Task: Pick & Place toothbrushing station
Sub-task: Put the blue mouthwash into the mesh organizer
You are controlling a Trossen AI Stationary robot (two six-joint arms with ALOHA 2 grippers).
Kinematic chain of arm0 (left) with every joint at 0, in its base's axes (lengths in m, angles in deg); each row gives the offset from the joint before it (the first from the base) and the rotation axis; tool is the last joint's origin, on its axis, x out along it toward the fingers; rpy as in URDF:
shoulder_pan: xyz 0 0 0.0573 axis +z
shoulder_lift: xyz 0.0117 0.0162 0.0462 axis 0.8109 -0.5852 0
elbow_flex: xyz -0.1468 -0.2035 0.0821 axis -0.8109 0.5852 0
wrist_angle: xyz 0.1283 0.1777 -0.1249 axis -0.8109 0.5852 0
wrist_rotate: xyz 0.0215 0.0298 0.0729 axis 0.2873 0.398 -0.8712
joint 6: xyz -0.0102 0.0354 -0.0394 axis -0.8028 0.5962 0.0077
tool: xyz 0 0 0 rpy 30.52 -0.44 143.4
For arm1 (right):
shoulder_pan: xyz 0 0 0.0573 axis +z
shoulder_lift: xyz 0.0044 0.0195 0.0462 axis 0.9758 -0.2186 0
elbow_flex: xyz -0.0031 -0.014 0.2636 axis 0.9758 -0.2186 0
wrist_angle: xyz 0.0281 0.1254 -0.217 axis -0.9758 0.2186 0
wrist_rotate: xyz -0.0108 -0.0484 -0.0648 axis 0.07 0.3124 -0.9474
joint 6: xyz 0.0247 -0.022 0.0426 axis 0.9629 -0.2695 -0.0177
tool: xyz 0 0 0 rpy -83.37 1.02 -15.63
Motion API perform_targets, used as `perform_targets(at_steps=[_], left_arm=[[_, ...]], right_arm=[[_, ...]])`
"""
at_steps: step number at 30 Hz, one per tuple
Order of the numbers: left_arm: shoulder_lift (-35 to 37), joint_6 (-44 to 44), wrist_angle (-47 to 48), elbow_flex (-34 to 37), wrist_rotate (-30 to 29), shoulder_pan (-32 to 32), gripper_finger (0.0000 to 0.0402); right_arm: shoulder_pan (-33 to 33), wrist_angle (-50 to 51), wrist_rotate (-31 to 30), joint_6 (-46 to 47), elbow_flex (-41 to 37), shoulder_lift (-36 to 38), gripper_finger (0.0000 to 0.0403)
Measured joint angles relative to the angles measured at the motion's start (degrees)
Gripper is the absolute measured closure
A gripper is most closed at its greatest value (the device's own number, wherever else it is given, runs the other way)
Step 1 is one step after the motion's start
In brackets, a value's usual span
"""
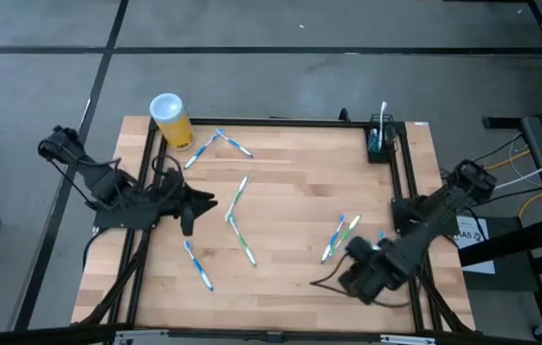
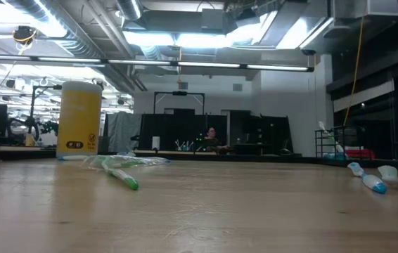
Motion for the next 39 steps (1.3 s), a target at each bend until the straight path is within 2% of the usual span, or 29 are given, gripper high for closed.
perform_targets(at_steps=[4, 8, 15, 25, 28, 32, 35, 39], left_arm=[[-2.84, -2.0, -1.8, 0.0, -3.89, -2.44, 0.0272], [-4.75, -1.12, -6.39, 0.0, -4.64, -3.67, 0.0272], [-5.69, 1.95, -11.46, 0.0, -9.17, -5.4, 0.0272], [-5.6, 7.68, -16.97, 0.0, -9.68, -5.22, 0.0272], [-5.6, 9.4, -19.15, 0.0, -9.75, -5.22, 0.0272], [-5.58, 11.63, -22.02, 0.0, -9.77, -5.22, 0.0272], [-5.58, 12.86, -23.87, 0.0, -9.78, -5.22, 0.0272], [-5.58, 13.09, -24.28, 0.0, -9.79, -5.22, 0.0272]], right_arm=[[2.08, 13.07, -3.94, 6.21, -0.32, 0.0, 0.0299], [1.86, 15.42, -1.3, 5.05, -2.38, -0.02, 0.0299], [1.86, 11.0, 3.53, 3.69, -5.86, -0.04, 0.03], [1.86, 9.76, 5.33, 5.81, -12.18, -0.07, 0.03], [1.86, 6.9, 5.34, 6.96, -14.39, -0.07, 0.03], [1.86, -1.75, 5.32, 8.47, -17.53, -0.07, 0.03], [1.84, -7.32, 3.38, 10.74, -19.07, -0.23, 0.03], [0.82, -10.45, -4.67, 13.63, -19.12, -0.26, 0.03]])
